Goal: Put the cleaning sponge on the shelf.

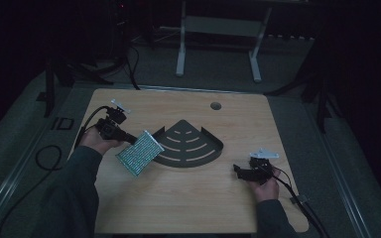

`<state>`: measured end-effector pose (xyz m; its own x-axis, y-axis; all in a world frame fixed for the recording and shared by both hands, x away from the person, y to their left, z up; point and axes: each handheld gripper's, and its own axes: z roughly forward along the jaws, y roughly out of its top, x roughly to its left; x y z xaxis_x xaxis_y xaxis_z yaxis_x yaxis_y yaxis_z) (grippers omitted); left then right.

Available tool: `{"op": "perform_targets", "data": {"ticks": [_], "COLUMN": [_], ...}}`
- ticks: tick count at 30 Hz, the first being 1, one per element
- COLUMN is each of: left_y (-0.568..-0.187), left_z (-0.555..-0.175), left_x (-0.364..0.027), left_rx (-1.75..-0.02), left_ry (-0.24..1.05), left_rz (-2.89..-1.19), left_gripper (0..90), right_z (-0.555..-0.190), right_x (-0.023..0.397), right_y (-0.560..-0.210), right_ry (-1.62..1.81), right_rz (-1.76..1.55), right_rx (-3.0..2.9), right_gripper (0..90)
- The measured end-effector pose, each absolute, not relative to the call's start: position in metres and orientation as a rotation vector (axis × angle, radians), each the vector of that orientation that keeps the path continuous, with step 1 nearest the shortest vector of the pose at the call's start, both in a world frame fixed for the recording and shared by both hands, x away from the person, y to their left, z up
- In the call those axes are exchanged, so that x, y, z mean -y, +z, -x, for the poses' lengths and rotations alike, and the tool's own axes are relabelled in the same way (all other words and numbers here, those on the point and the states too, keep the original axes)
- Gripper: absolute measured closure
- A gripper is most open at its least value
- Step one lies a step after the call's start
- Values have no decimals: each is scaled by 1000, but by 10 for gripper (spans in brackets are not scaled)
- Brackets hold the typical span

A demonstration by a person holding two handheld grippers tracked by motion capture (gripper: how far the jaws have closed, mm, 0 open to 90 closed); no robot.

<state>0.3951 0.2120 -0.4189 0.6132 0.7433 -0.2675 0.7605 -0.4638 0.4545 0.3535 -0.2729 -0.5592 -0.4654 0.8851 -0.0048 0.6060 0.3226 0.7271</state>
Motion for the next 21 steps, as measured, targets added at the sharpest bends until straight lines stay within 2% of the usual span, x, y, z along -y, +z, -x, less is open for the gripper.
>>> {"op": "perform_targets", "data": {"ticks": [21], "left_y": [-410], "left_z": [-415], "left_x": [-196], "left_rx": [-1172], "left_ry": [-18], "left_rz": [-2314], "left_gripper": [899], "right_z": [-354], "right_x": [273], "right_y": [-559], "right_ry": [941], "right_rz": [-1321], "right_rx": [-2190], "right_gripper": [180]}}
